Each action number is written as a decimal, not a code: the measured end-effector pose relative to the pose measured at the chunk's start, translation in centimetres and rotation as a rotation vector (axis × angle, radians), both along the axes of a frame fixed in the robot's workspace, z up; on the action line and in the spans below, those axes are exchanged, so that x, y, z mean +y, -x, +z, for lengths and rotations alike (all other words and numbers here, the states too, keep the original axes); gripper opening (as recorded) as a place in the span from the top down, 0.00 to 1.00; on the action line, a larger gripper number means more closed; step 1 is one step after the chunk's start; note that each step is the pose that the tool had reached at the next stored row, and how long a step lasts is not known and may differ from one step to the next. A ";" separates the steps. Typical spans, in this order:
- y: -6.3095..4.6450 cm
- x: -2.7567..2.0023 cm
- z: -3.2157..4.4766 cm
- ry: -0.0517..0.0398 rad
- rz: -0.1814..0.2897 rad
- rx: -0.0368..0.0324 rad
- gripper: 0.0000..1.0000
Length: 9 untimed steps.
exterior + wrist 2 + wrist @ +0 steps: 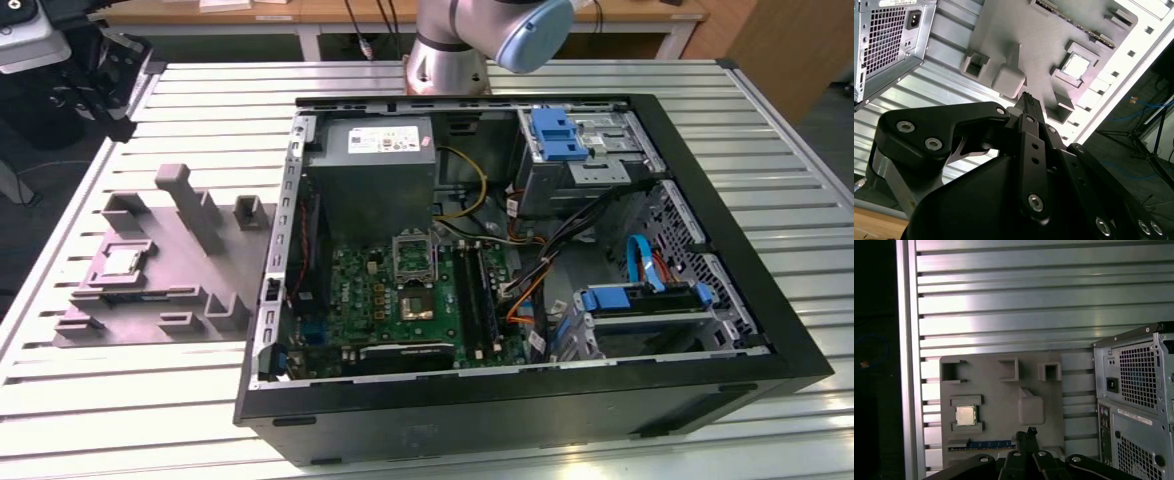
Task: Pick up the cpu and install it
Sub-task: 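Reach for the cpu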
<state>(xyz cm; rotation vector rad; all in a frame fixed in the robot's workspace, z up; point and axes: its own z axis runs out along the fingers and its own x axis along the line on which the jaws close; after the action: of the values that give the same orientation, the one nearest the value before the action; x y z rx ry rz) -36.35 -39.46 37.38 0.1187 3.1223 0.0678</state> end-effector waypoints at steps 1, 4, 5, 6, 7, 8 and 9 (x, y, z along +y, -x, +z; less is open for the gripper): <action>0.0 0.00 0.00 0.0000 0.000 0.0000 0.89; 0.1 0.00 0.00 0.0000 0.000 0.0000 0.89; 0.2 0.00 0.00 0.0000 0.000 0.0000 0.89; 0.2 0.00 0.00 0.0000 0.000 0.0000 0.89; 0.2 0.00 -0.01 0.0000 0.000 0.0000 0.89; 0.7 0.00 -0.02 0.0000 0.000 0.0000 0.89; 0.7 0.00 -0.02 0.0000 0.000 0.0001 0.89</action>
<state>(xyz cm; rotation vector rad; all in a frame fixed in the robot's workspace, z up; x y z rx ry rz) -37.04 -39.46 37.36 0.1187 3.1224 0.0678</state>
